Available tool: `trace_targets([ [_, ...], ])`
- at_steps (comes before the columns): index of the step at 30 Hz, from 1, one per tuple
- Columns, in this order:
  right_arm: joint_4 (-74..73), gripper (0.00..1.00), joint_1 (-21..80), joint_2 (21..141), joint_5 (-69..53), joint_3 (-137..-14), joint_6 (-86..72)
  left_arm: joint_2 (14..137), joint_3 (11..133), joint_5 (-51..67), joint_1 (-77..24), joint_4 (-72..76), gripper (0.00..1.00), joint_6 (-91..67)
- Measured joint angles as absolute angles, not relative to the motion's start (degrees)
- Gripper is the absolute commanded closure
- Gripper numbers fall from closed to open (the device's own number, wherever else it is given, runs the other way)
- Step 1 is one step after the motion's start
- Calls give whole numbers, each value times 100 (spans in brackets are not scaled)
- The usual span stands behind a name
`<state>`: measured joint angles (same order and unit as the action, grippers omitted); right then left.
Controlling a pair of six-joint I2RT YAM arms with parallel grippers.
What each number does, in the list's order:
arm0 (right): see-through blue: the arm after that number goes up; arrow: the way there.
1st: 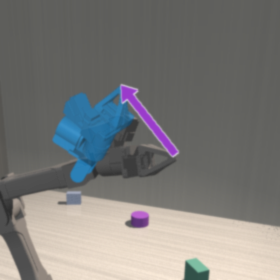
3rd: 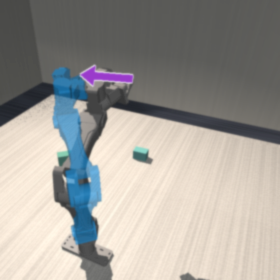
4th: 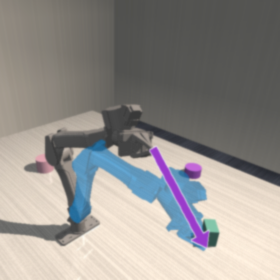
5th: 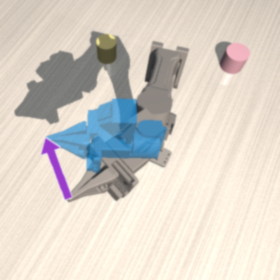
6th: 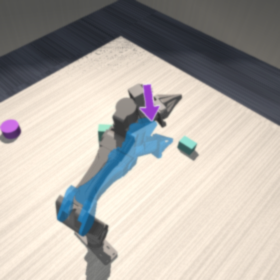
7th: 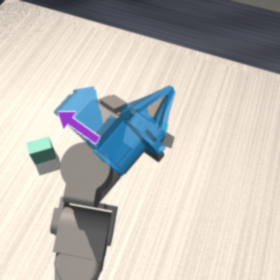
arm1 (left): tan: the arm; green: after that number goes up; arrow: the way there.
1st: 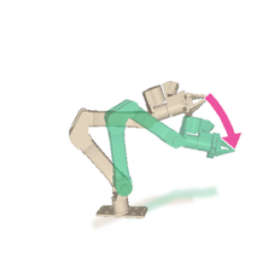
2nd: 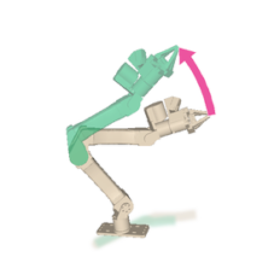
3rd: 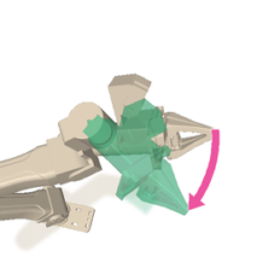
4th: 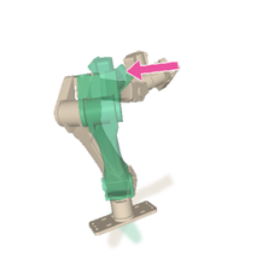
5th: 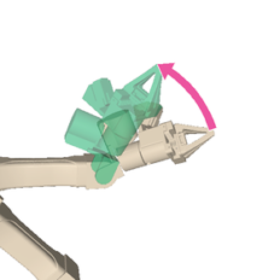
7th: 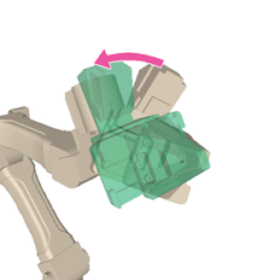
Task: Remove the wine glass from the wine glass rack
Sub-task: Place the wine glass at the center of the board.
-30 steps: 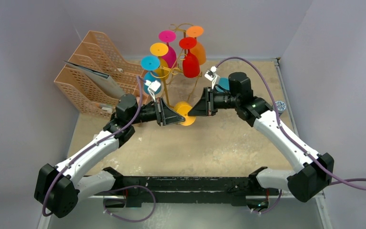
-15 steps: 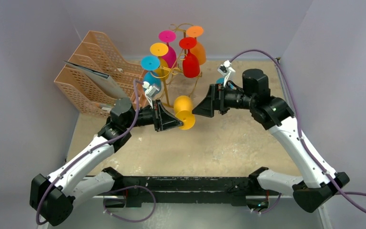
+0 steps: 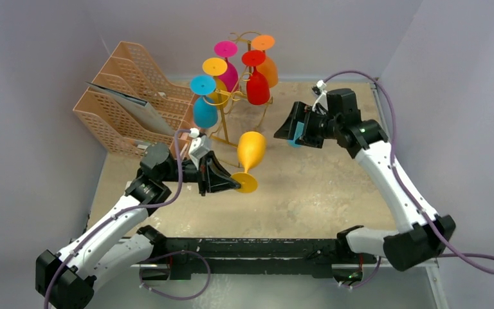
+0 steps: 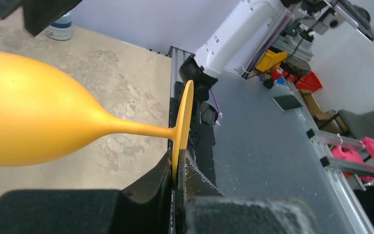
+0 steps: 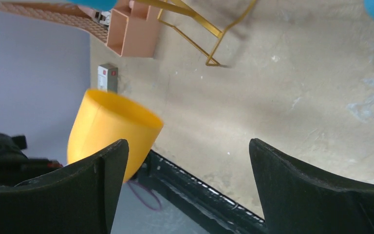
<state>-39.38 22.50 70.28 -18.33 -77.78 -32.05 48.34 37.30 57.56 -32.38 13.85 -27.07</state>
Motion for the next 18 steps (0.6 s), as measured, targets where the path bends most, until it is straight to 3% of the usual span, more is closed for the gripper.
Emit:
trace_targets([
  [6, -2698, 1, 1636, 7387, -3378, -6576, -4204, 4598, 3256, 6106, -3238, 1623, 100, -2462],
  [12, -1656, 1, 1682, 7153, -4265, -6464, -4569, 4226, 3092, 6381, -3238, 1490, 100, -1662],
  [18, -679, 13, 1682, 7100, -5052, -6449, -4847, 3942, 3052, 6632, -3238, 1262, 100, -882],
])
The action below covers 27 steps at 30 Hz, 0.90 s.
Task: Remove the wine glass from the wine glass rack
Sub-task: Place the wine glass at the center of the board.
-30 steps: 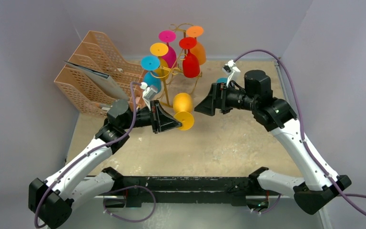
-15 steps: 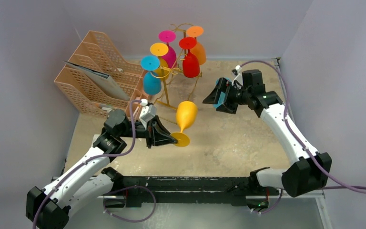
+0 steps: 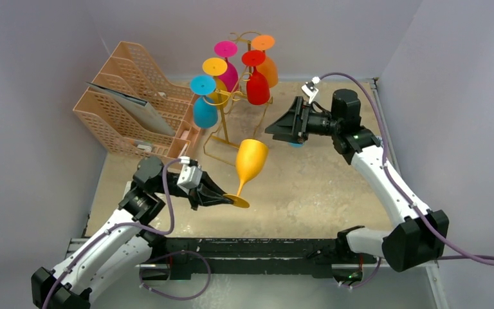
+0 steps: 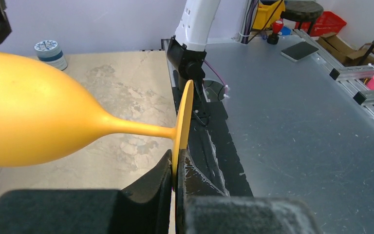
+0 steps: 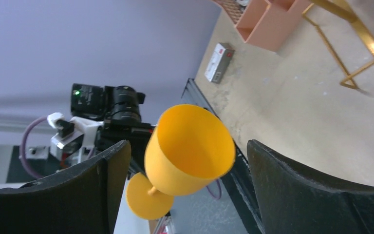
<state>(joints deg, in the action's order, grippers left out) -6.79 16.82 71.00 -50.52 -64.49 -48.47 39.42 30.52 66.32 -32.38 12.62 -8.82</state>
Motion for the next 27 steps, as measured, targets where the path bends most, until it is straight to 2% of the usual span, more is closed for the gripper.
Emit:
trace_targets([
  [5, 314, 21, 1710, 7332, -5745, -6259, -5454, 4182, 3052, 6722, -3238, 1240, 100, -633],
  [9, 530, 31, 1844, 7397, -6055, -6261, -5579, 4244, 3052, 6667, -3238, 1251, 100, -528],
  [15, 154, 42, 2237, 7579, -6250, -6508, -5317, 4241, 3055, 6707, -3240, 1278, 100, -471],
  [24, -458, 50, 2432, 7732, -6567, -6921, -4884, 4209, 3232, 6796, -3240, 755, 100, -54],
  [27, -902, 58, 2491, 7734, -6687, -7223, -4488, 4174, 3321, 6816, -3242, 572, 100, 134],
])
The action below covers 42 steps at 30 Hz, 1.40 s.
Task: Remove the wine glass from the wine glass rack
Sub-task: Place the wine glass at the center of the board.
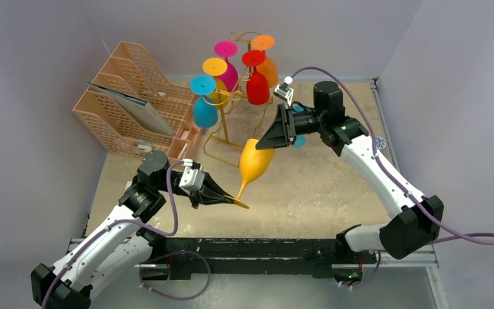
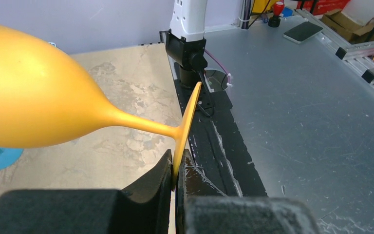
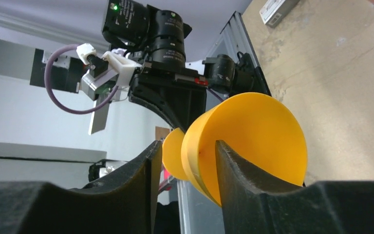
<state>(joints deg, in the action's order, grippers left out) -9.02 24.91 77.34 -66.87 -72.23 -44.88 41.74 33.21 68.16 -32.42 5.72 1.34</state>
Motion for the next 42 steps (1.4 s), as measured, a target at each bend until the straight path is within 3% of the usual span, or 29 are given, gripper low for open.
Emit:
trace_targets([
  [11, -1678, 72, 2502, 7865, -6779, -7376, -3986, 4178, 3430, 6884, -3267, 165, 100, 425],
  [24, -1712, 100, 2502, 7926, -7161, -7424, -4021, 4281, 3474, 6928, -3267, -62, 100, 572],
  [30, -1741, 100, 2502, 8047, -7172, -7437, -4049, 4285, 3498, 6886, -3271, -152, 100, 565],
  [35, -1752, 100, 2502, 8062, -7170, -7441, -4049, 4287, 3500, 6825, -3271, -204, 91, 552],
  [38, -1765, 100, 2502, 8062, -7155, -7467, -4049, 4298, 3500, 6696, -3269, -242, 79, 504],
  [42, -1780, 100, 2502, 8060, -7146, -7467, -4047, 4324, 3505, 6508, -3267, -250, 74, 381],
])
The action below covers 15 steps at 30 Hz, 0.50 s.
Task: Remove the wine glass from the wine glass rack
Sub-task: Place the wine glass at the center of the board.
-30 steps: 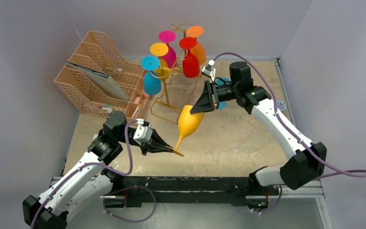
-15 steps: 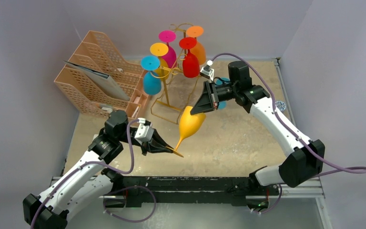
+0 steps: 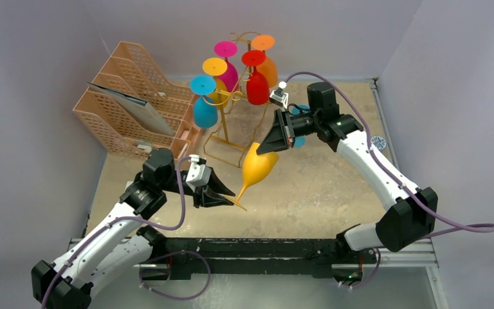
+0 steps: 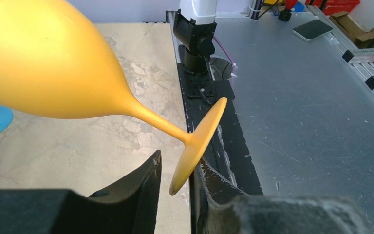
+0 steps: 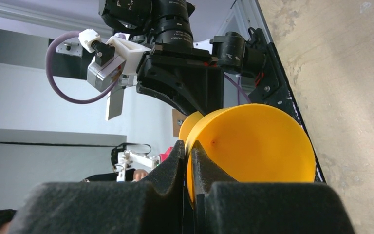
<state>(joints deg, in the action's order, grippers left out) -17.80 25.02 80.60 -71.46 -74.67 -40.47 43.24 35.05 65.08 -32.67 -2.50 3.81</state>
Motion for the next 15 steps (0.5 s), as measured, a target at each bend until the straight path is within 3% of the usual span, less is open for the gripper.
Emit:
trace_targets([
  [15, -1944, 100, 2506, 8060, -6987, -7467, -4005, 4471, 3538, 6445, -3267, -255, 65, 231],
])
